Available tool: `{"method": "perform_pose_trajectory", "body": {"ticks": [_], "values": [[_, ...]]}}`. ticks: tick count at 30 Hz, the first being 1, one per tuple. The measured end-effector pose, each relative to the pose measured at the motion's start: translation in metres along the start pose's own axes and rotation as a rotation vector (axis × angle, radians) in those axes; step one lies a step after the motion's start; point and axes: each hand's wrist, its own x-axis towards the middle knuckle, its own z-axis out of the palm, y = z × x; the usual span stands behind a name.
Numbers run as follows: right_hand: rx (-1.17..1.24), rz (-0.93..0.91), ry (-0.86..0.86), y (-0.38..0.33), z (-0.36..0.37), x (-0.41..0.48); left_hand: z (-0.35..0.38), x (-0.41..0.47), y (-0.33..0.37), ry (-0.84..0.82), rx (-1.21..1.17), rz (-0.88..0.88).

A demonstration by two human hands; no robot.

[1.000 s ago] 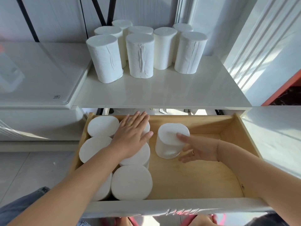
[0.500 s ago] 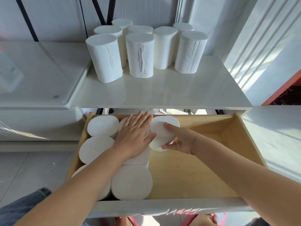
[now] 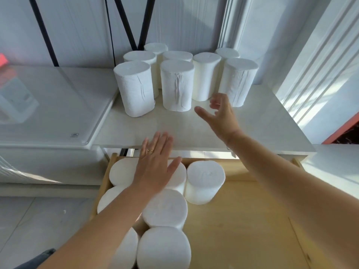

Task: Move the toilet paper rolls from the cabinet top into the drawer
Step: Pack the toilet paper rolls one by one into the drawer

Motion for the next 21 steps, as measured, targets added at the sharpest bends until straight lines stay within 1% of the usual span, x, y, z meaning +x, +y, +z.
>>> {"method": "perform_pose_trajectory", "body": {"ticks": [4, 8, 12, 14, 18, 21], "values": [[0.021, -0.009, -0.078, -0.012, 0.025, 0.059, 0.006, 0.001, -0.002, 0.037, 0.033, -0.005], [0.101, 0.053, -0.126, -0.011, 0.045, 0.088, 0.006, 0.003, -0.003, 0.050, 0.001, -0.006], [0.200, 0.072, -0.152, -0.007, 0.059, 0.101, 0.008, 0.003, -0.002, 0.043, 0.013, -0.008], [0.213, 0.065, -0.158, -0.008, 0.062, 0.105, 0.008, 0.003, -0.003, 0.045, 0.024, -0.005], [0.217, 0.000, -0.264, -0.011, 0.069, 0.107, 0.008, 0.003, -0.003, 0.051, 0.018, -0.005], [0.227, 0.013, -0.273, -0.013, 0.068, 0.097, 0.008, 0.003, -0.003, 0.054, 0.002, -0.004]]}}
